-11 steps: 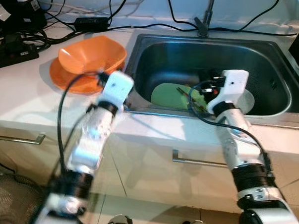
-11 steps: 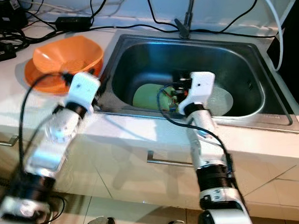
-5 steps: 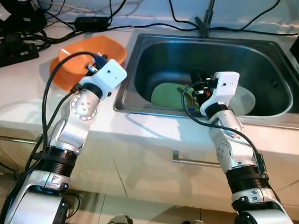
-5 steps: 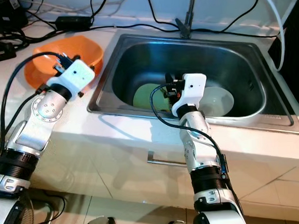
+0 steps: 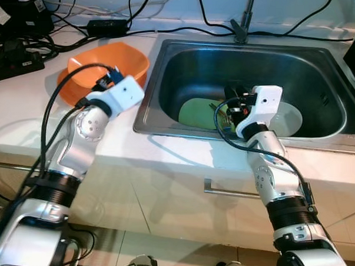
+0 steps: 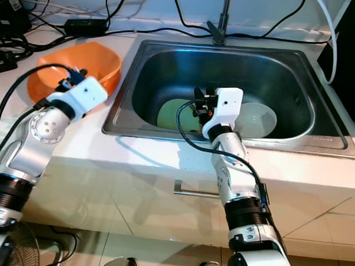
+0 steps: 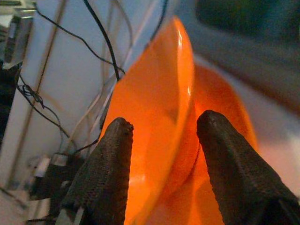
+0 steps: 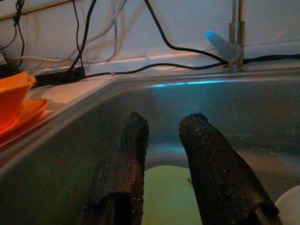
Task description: Kitchen organization
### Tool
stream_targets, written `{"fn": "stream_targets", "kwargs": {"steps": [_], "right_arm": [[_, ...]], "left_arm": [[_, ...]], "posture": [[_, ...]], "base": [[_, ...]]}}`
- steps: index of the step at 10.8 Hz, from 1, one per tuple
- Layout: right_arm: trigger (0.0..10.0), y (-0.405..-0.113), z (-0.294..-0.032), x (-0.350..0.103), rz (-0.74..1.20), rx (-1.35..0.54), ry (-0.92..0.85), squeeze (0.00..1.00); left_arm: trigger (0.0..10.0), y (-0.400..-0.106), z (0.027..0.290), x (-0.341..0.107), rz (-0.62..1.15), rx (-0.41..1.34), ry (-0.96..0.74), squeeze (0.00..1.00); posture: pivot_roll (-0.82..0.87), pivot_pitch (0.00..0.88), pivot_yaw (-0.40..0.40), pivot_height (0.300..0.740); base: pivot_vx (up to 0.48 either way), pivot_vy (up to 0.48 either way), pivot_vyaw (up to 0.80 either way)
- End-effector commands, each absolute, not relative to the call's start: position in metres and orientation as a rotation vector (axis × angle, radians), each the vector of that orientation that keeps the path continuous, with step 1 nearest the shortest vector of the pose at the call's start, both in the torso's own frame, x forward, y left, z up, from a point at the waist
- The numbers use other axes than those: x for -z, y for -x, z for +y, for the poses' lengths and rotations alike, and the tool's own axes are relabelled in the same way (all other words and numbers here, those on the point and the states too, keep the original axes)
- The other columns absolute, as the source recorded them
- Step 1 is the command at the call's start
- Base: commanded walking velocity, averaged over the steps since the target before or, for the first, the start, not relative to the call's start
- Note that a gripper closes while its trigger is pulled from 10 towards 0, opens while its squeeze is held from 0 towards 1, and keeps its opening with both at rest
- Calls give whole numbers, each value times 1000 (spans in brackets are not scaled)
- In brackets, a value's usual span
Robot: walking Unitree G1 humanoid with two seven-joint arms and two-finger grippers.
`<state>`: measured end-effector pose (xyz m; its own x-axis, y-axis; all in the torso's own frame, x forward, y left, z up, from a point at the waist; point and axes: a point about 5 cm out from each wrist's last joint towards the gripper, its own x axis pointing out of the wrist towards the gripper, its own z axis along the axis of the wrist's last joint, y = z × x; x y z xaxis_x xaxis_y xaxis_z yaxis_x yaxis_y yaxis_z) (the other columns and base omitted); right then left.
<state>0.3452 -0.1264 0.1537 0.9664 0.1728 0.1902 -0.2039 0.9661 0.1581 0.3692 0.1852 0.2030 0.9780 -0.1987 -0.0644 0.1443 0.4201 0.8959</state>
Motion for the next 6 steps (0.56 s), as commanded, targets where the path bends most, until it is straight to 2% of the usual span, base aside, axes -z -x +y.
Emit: {"fn": "stream_targets", "kwargs": {"steps": [1,5,6], "right_arm": [[10000,-346,-125,-157,-183,-199,-193,0],[10000,-346,-127,-156,-182,-196,-196,0],[10000,-346,-125,-156,-181,-201,-197,0]], "left_arm": [[10000,-371,186,-209,-37,213,-1180,0],[10000,-373,195,-215,43,204,-1344,0],[8039,-374,194,-213,58,223,-1343,0]], "posture": [[122,77,-1,740],[124,56,4,740],[123,49,4,740]], "base": [[0,0,0],[0,0,0],[0,0,0]]}}
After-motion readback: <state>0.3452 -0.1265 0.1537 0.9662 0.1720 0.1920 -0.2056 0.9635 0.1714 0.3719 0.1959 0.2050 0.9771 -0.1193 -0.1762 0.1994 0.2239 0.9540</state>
